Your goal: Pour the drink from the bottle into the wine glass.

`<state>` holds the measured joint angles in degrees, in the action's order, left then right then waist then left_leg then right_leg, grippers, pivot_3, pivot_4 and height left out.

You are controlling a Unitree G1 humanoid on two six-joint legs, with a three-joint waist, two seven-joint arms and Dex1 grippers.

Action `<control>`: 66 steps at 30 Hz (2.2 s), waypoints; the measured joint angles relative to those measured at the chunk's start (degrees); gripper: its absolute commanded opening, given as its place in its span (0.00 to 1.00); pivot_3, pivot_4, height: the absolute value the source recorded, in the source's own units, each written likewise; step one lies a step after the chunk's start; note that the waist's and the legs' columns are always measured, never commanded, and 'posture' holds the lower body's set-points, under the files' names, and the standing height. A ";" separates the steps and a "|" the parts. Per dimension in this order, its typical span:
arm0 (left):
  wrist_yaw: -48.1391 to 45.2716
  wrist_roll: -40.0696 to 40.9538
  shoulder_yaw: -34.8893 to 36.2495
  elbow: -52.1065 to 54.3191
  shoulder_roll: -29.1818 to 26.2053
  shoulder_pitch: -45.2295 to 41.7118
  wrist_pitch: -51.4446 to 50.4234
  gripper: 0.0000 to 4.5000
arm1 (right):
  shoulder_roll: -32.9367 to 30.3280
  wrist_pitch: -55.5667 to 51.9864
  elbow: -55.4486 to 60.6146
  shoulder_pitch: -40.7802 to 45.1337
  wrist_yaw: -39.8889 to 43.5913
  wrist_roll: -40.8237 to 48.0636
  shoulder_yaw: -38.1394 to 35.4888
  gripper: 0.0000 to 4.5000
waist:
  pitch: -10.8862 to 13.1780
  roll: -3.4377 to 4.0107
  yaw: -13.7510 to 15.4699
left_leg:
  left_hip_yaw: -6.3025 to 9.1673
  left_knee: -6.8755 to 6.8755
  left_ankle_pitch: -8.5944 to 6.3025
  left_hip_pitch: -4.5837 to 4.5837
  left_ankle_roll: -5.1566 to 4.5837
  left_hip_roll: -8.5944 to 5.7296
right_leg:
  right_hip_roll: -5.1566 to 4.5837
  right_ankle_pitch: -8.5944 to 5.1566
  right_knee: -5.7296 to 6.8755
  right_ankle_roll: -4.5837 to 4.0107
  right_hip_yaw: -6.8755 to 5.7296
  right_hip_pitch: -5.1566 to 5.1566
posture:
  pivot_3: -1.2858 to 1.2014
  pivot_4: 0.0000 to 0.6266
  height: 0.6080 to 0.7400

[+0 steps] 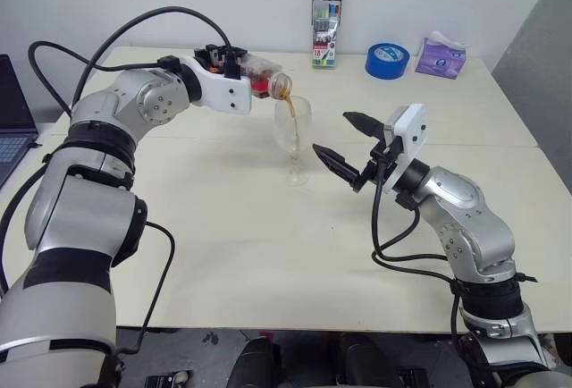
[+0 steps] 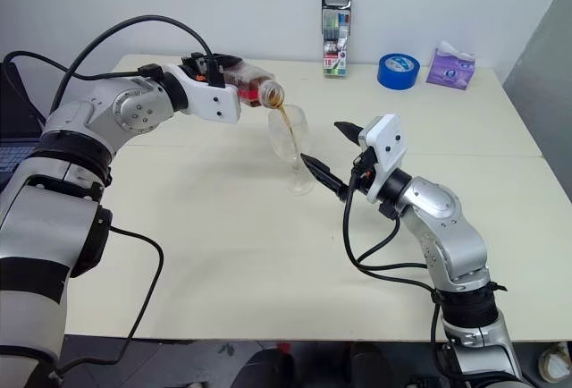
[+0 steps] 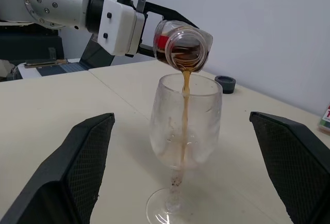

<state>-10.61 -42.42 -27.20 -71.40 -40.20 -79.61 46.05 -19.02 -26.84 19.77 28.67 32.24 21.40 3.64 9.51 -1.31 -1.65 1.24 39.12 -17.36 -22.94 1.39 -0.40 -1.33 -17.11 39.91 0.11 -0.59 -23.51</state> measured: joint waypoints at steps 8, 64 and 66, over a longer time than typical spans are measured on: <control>2.40 -2.39 -1.86 -0.95 -0.50 -2.24 0.34 0.39 | -0.01 0.05 0.00 0.00 0.07 0.00 0.00 1.00 | 0.00 0.00 0.00 | -0.01 0.01 0.00 0.01 0.00 0.00 | 0.00 0.00 0.02 0.00 0.00 0.00 | 0.52 0.24 1.00; -14.82 29.71 22.53 4.65 6.65 8.90 -11.01 0.39 | -2.71 0.25 0.44 -0.36 3.65 0.62 -0.01 1.00 | -0.02 -0.01 -0.16 | 0.02 0.90 -0.01 -0.02 -0.02 0.01 | -0.01 0.00 0.82 0.00 0.10 -0.02 | 0.52 0.24 1.00; -13.78 34.04 26.49 8.66 7.80 13.26 -15.66 0.39 | -4.94 0.32 2.33 -3.60 6.33 1.45 0.00 1.00 | -0.04 -0.01 -0.21 | 0.03 0.88 -0.01 -0.02 -0.02 0.02 | -0.01 0.00 0.80 0.00 0.16 -0.01 | 0.52 0.24 1.00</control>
<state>-24.39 -8.37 -0.72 -62.74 -32.40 -66.35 30.38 -23.96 -26.52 22.11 25.07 38.57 22.84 3.63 9.47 -1.32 -1.86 1.28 39.99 -17.37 -22.95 1.36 -0.38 -1.34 -17.11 40.71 0.11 -0.43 -23.53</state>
